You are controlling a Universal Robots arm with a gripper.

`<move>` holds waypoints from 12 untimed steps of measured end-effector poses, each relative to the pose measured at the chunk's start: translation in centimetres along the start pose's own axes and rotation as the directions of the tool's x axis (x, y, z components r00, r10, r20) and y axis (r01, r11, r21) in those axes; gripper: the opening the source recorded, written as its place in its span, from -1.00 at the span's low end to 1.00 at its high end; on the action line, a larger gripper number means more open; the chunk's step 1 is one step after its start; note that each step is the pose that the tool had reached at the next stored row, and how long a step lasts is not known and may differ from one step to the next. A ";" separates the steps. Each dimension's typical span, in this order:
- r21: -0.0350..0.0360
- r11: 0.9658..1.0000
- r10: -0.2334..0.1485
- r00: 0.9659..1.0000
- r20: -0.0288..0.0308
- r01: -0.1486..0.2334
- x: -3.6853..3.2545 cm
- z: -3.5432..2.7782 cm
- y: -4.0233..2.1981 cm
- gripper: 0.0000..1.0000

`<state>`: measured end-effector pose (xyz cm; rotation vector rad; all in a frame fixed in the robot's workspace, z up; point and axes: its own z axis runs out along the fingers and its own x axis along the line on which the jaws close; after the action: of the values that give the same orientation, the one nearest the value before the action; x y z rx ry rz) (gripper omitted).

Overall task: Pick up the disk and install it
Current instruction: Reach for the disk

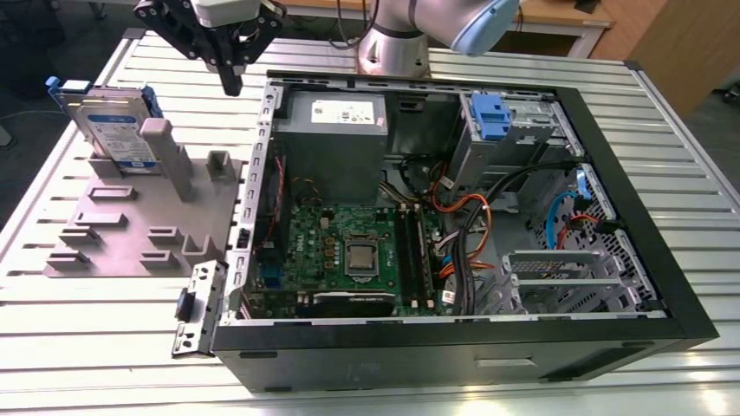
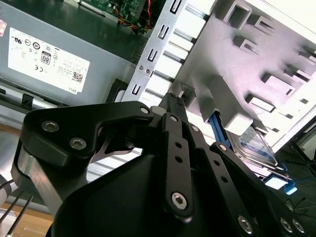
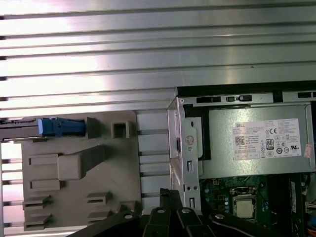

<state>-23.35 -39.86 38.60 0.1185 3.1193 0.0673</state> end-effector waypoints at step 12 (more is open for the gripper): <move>0.000 1.000 0.000 1.000 0.000 0.000 0.40 0.00 -0.03 -0.79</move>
<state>-23.75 -39.86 38.59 0.1184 3.1193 0.0674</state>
